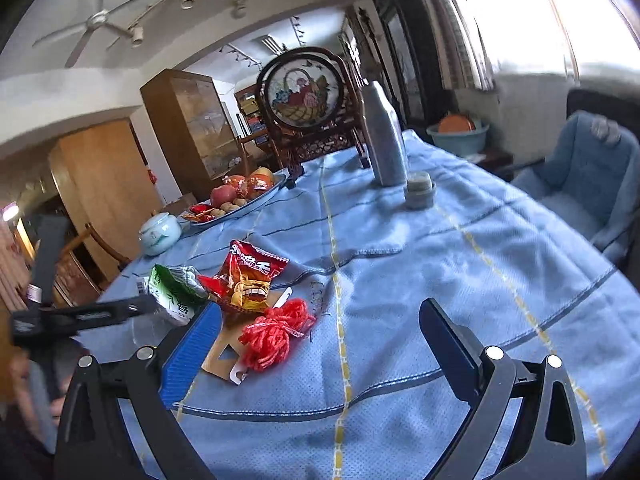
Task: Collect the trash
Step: 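Return both tools over the table toward the clear plastic cup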
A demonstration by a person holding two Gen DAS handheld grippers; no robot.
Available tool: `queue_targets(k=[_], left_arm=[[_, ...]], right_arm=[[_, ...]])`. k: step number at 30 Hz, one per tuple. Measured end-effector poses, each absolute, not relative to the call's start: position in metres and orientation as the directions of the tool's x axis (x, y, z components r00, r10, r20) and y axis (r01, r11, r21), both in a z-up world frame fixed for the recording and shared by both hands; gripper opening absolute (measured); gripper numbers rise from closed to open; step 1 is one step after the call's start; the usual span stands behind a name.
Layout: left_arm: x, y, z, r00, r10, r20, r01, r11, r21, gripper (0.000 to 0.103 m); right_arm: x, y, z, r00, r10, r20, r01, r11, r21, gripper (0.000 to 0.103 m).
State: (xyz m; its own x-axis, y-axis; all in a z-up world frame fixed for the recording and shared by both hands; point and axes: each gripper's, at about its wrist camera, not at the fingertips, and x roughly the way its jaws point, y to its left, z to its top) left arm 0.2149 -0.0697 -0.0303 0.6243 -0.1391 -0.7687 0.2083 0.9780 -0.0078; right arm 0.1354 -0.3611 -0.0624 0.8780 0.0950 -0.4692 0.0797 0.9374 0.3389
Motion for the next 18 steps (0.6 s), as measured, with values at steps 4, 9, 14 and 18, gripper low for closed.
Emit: queue_targets(k=[4, 9, 14, 18], left_arm=[[0.220, -0.047, -0.043, 0.623, -0.062, -0.780, 0.148, 0.988, 0.040, 0.097], [0.214, 0.016, -0.045, 0.605, -0.017, -0.796, 0.032, 0.999, 0.003, 0.097], [0.197, 0.047, -0.042, 0.606, -0.070, -0.792, 0.014, 0.997, -0.078, 0.097], [0.190, 0.019, -0.045, 0.613, -0.113, -0.782, 0.109, 0.992, -0.059, 0.097]], right_arm=[[0.140, -0.372, -0.070, 0.859, 0.166, -0.485, 0.064, 0.904, 0.424, 0.097], [0.142, -0.382, -0.076, 0.852, 0.218, -0.475, 0.057, 0.864, 0.500, 0.097], [0.142, -0.374, -0.073, 0.853, 0.208, -0.480, 0.048, 0.883, 0.467, 0.097], [0.143, -0.368, -0.072, 0.847, 0.198, -0.494, 0.045, 0.898, 0.437, 0.097]])
